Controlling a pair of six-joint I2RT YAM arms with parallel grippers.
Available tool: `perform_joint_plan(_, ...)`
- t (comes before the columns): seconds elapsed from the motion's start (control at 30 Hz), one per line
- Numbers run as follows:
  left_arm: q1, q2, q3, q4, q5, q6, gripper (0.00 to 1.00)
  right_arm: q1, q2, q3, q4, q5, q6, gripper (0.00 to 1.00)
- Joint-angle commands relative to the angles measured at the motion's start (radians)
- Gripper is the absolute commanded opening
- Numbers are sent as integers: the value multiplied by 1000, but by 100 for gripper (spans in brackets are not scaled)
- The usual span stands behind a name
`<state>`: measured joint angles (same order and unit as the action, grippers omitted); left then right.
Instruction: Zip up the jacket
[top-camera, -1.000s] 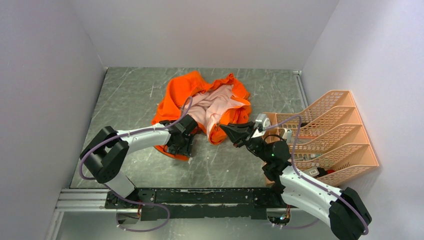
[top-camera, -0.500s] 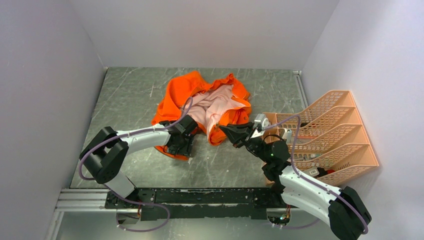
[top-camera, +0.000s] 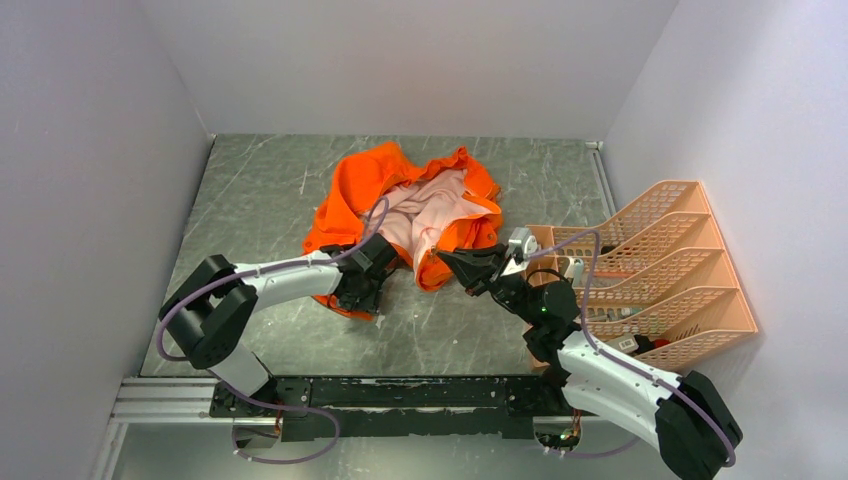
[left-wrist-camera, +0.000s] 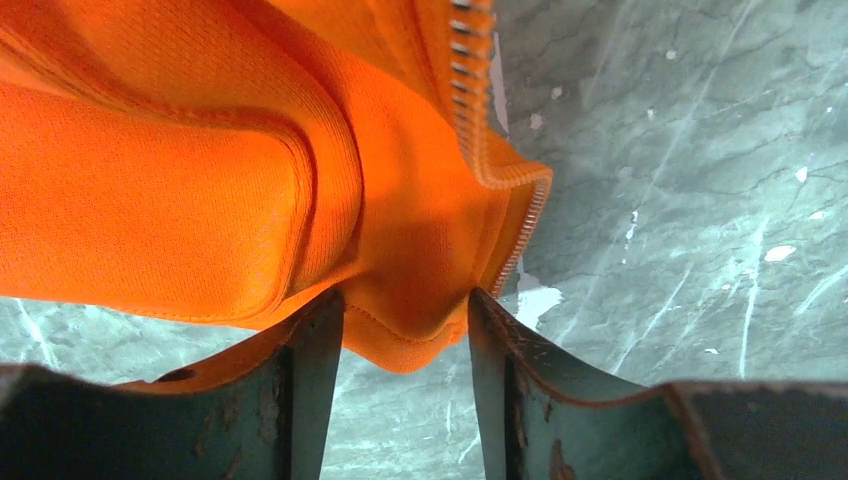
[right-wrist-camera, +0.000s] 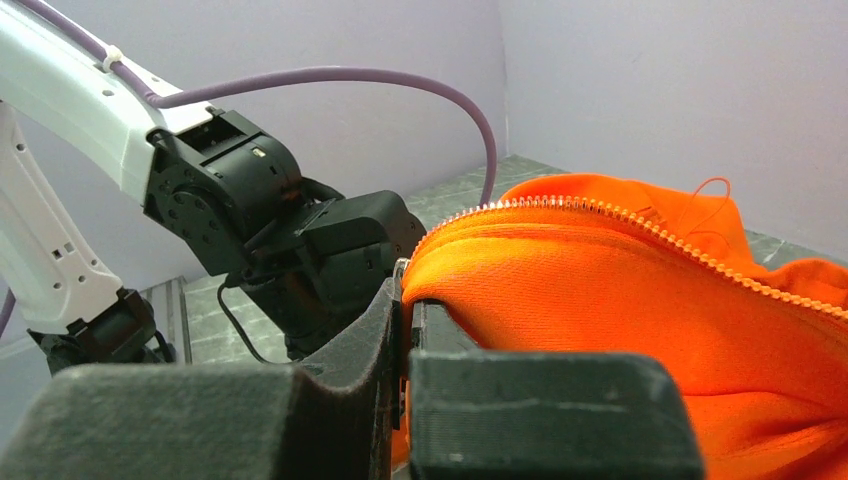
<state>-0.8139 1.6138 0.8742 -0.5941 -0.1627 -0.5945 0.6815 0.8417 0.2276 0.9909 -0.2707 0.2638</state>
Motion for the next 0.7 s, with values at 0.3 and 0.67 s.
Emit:
perform_joint_plan(0.3, -49, 121, -85, 14, 68, -72, 14, -10, -15, -9, 44, -2, 6, 0)
perform_joint_plan(0.67, 23, -64, -111, 113, 185, -52, 8, -11, -42, -14, 18, 14, 10, 0)
